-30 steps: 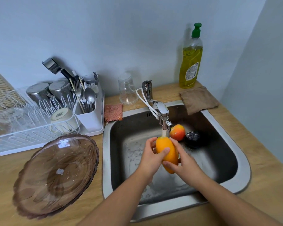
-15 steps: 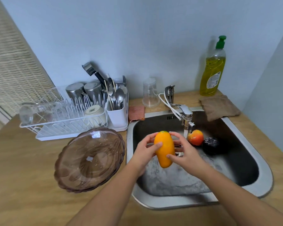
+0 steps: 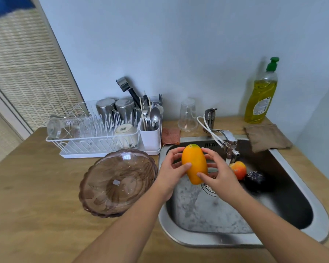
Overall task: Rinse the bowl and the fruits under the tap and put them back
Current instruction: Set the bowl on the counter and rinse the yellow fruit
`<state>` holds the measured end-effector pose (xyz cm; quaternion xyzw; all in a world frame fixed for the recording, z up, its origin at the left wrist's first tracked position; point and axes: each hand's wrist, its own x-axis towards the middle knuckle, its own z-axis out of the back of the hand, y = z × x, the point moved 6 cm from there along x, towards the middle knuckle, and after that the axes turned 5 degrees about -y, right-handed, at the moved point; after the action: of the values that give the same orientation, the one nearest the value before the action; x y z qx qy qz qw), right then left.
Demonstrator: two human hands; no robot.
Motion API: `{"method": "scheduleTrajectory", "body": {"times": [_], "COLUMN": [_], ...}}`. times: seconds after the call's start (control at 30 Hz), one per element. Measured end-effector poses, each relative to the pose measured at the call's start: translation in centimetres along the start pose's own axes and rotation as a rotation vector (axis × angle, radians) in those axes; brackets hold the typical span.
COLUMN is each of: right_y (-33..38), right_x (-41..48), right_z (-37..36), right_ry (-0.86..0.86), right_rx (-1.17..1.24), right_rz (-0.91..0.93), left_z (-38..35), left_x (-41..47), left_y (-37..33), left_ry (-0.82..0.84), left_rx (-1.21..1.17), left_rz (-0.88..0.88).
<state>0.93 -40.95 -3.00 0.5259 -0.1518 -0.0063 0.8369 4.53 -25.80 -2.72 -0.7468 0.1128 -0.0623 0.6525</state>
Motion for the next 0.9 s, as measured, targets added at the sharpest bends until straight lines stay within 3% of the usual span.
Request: {"method": "scheduleTrajectory", "body": {"times": [0.47,0.63,0.8,0.9], "right_y": [-1.1,0.4,4.4,6.6], "right_x": [-0.4,0.9,4.6,6.4], "right_z": [0.6,0.3,-4.0,-9.3], "right_ry": [0.049,0.059,0.132,0.218], "right_rx": [-0.072,-0.03,0.064,0.131], "right_rz": [0.002,-0.017,-0.049,-0.098], "left_z": [-0.9,0.2,5.5,10.9], "left_x": [0.0,0.3,0.8,0.3], "left_y": [2.1,1.0,-2.7,-5.0], "left_ry": [-0.041,-0.145,-0.288,-0.382], "left_rx": [-0.012,-0.029,0.106,0.378], "left_rz": [0.067,0.099,0.074,0.043]}}
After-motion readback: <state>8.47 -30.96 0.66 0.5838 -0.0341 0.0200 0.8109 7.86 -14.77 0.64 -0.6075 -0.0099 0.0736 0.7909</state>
